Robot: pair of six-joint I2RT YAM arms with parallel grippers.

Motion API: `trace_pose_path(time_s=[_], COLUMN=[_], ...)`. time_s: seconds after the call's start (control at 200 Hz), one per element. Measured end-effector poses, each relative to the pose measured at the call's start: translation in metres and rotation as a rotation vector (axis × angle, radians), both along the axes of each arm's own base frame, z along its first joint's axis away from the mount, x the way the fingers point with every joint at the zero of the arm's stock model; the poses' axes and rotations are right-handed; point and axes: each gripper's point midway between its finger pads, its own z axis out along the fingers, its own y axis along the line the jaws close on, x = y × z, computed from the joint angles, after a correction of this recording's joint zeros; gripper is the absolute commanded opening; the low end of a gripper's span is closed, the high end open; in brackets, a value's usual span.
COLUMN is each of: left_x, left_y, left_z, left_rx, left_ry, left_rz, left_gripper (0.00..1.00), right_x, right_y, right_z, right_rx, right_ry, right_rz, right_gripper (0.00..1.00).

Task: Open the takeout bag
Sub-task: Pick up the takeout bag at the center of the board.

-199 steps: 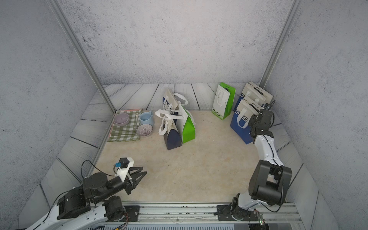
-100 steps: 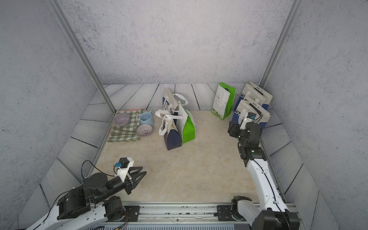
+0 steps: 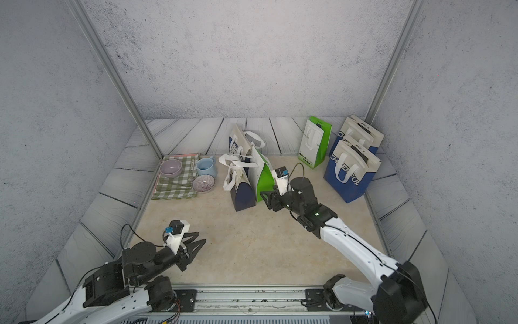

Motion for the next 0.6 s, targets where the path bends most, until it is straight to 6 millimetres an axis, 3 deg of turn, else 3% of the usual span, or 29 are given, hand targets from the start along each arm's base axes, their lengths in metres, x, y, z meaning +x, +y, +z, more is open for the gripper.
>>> trace_pose_path(time_s=[0.19,0.505,0.55,0.6], left_x=[0.002,0.003,0.004,0.004], left_y=[0.003,0.003,0.003,0.003], left_z=[-0.001,-0.003,-0.003,-0.003], left_rx=[0.008,0.019,0.021,0.023], left_ry=[-0.004,-0.001,0.000,0.000], left_rz=[0.018,0.024,0.024,0.024], left_gripper=[0.40,0.40,0.40,0.40], right_x=[0.042,0.070,0.073,0.077], right_y=[0.036,0.071,0.074,0.076], right_z=[-0.007,-0.027,-0.029,-0.030], right_rx=[-0.080,-0.097,-0.099,-0.099], right_ry=[-0.024,-0.006,-0.005,-0.004], right_rz=[0.058,0.117,0.121,0.124], right_gripper=[0.64,0.60,0.56,0.44])
